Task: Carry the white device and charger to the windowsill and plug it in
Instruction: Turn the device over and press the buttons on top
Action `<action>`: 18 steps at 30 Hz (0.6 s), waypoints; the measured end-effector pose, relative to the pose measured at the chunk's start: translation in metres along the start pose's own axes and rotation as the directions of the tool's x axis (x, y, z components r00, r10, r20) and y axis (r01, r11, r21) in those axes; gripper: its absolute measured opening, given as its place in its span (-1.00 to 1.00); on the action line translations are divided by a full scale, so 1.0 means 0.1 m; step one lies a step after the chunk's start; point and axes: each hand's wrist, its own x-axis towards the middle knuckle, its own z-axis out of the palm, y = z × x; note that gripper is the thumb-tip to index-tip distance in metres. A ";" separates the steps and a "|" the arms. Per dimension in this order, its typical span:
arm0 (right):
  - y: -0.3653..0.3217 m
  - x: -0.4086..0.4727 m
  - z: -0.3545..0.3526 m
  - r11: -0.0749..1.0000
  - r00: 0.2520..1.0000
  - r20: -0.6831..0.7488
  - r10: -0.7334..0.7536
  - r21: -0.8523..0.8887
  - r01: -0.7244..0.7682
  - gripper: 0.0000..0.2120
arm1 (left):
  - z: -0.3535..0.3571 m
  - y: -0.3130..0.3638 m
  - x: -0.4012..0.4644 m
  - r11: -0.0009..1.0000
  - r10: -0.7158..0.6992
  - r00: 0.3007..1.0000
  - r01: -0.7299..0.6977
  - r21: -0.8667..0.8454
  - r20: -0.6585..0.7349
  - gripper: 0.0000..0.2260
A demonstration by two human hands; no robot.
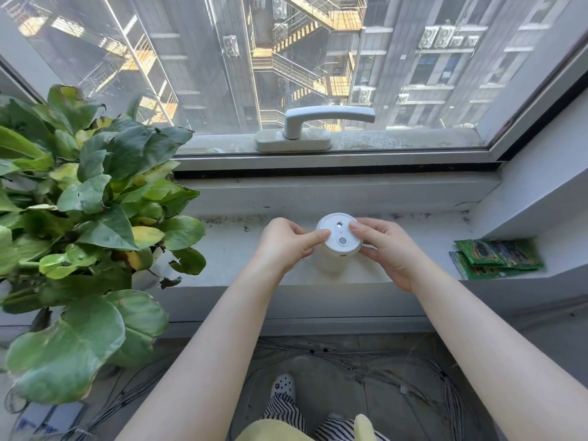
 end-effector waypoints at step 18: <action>0.12 0.05 0.03 0.997 0.996 -0.079 -0.035 0.068 0.041 -0.74 | 0.05 0.00 0.08 0.997 -0.013 0.998 0.007 -0.082 -0.067 -0.52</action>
